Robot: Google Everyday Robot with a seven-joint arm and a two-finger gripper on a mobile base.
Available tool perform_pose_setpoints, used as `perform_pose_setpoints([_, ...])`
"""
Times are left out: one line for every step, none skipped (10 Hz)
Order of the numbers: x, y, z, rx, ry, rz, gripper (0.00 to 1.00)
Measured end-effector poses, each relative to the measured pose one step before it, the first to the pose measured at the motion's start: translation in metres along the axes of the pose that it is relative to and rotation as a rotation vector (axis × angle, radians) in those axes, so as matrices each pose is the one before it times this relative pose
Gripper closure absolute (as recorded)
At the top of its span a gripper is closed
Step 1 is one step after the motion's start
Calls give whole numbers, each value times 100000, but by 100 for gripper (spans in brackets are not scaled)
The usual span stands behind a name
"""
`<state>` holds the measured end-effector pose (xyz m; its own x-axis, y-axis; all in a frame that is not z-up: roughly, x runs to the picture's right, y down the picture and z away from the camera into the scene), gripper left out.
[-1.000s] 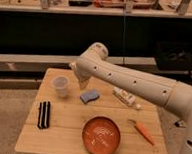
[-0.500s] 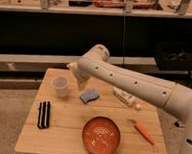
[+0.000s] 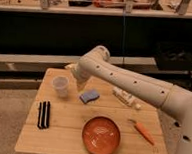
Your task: Place the ceramic cup in the ceramic bowl
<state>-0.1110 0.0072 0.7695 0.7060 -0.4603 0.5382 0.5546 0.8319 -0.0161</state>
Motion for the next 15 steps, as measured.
perform_pose_setpoints([-141,-43,326,-481,-1375,-1133,20])
perform_pose_setpoints([-126,-20,342,-490,-1297,-959,20])
perform_pose_setpoints([-87,-38,197,-285,-606,-403,20])
perform_pose_setpoints([-78,-23,208,-411,-670,-424,20])
perform_pose_setpoints([6,92,404,-1046,-1118,-695,20])
perform_pose_setpoints([-63,-1,321,-883,-824,-695,20])
perform_pose_setpoints([-112,-24,352,-895,-913,-672,20])
perform_pose_setpoints([-292,-66,422,-835,-927,-743,20])
perform_pose_setpoints([-2,-26,258,-851,-585,-433,20])
perform_pose_setpoints([41,105,405,-1016,-459,-303,20])
perform_pose_setpoints([-149,-43,383,-707,-756,-474,20])
perform_pose_setpoints([-194,-116,497,-913,-1014,-676,20])
perform_pose_setpoints([-38,-16,391,-921,-739,-626,20])
perform_pose_setpoints([88,119,381,-873,-593,-450,20])
perform_pose_setpoints([66,36,372,-803,-666,-494,20])
